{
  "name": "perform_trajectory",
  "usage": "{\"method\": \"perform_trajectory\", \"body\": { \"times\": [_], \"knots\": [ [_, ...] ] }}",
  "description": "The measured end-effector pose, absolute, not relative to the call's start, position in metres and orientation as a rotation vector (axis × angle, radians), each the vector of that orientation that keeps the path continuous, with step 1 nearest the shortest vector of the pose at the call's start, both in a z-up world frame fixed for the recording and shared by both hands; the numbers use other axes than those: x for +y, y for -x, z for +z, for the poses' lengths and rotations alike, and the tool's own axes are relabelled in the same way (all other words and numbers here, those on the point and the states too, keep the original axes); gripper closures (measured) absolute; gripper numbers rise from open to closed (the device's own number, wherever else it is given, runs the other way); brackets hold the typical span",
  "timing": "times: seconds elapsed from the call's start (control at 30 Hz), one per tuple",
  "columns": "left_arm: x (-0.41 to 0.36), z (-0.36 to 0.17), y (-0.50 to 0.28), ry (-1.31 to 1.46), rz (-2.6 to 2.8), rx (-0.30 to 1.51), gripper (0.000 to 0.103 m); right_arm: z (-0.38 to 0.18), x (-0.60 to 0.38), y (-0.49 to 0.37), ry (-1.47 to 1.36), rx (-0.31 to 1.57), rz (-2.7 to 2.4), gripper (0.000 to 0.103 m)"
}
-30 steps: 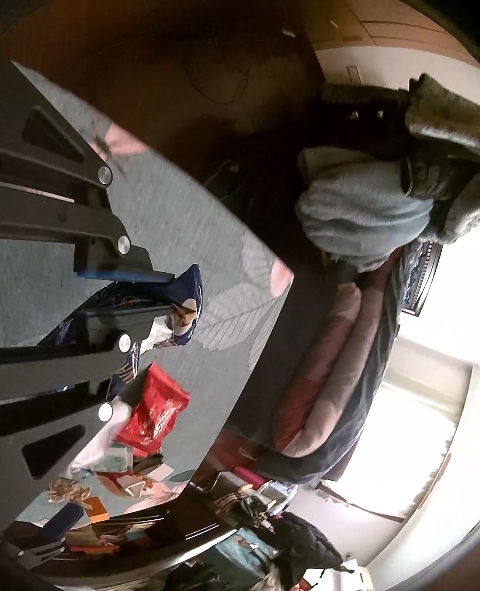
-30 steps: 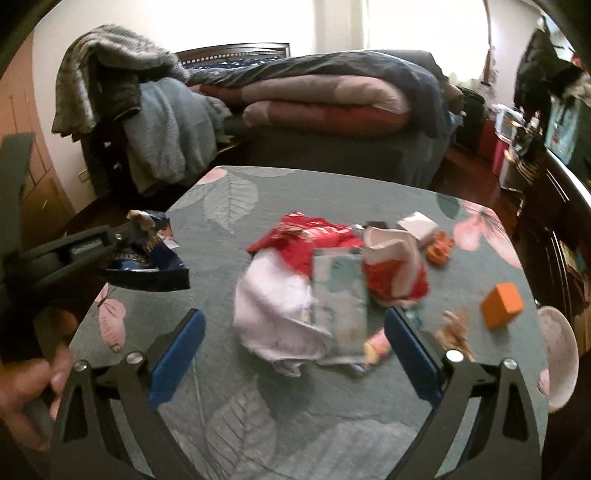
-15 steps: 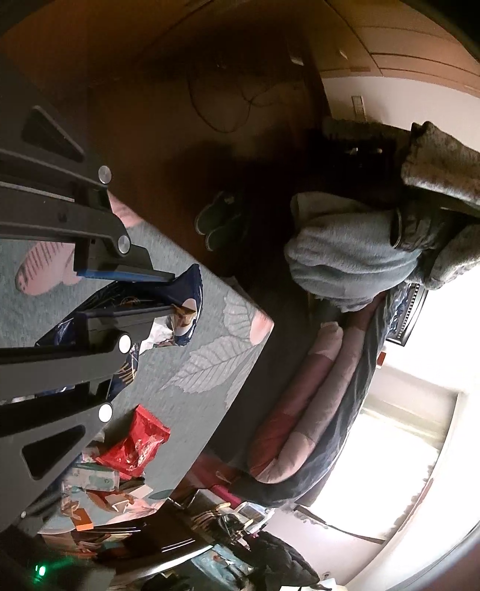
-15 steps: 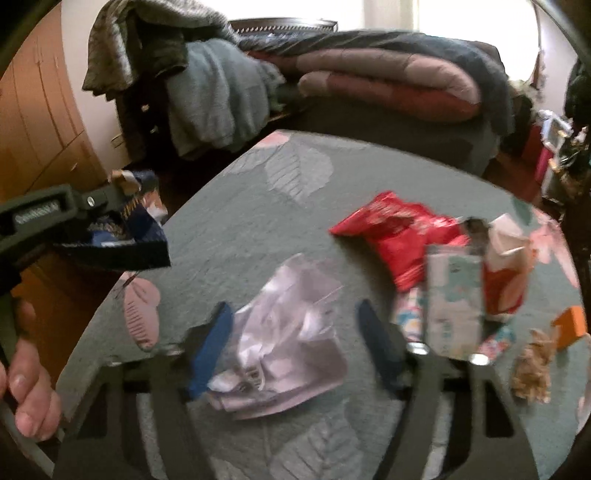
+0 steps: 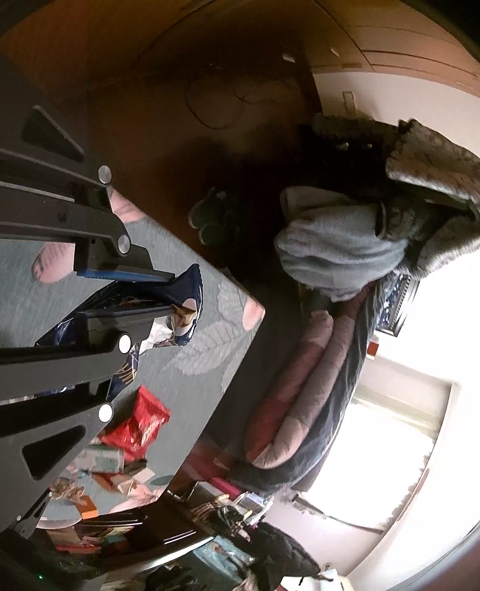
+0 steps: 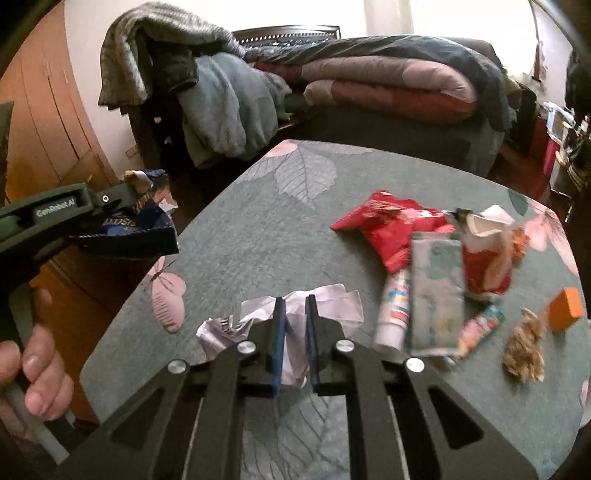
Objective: Collect trash
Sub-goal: 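Lift the blue wrapper with the left gripper while the right gripper grasps the white tissue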
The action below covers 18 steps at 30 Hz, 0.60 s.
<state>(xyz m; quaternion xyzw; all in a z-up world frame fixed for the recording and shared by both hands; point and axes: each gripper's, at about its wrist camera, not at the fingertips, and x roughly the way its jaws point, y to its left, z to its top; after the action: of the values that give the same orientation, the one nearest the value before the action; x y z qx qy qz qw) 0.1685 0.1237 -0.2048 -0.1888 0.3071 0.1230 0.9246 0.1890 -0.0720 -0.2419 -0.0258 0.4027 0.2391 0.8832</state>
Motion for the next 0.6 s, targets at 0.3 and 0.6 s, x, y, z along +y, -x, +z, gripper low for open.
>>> {"method": "perform_trajectory", "body": {
  "times": [0.3,0.6],
  "knots": [
    [0.065,-0.177,-0.163,0.320,0.141,0.593,0.091,-0.214,-0.141,-0.163,-0.014,0.780,0.412,0.091],
    [-0.013,-0.152,-0.159,0.233,-0.013,0.563,0.091,-0.194,-0.219,-0.132,-0.091,0.708,0.296,0.090]
  ]
}}
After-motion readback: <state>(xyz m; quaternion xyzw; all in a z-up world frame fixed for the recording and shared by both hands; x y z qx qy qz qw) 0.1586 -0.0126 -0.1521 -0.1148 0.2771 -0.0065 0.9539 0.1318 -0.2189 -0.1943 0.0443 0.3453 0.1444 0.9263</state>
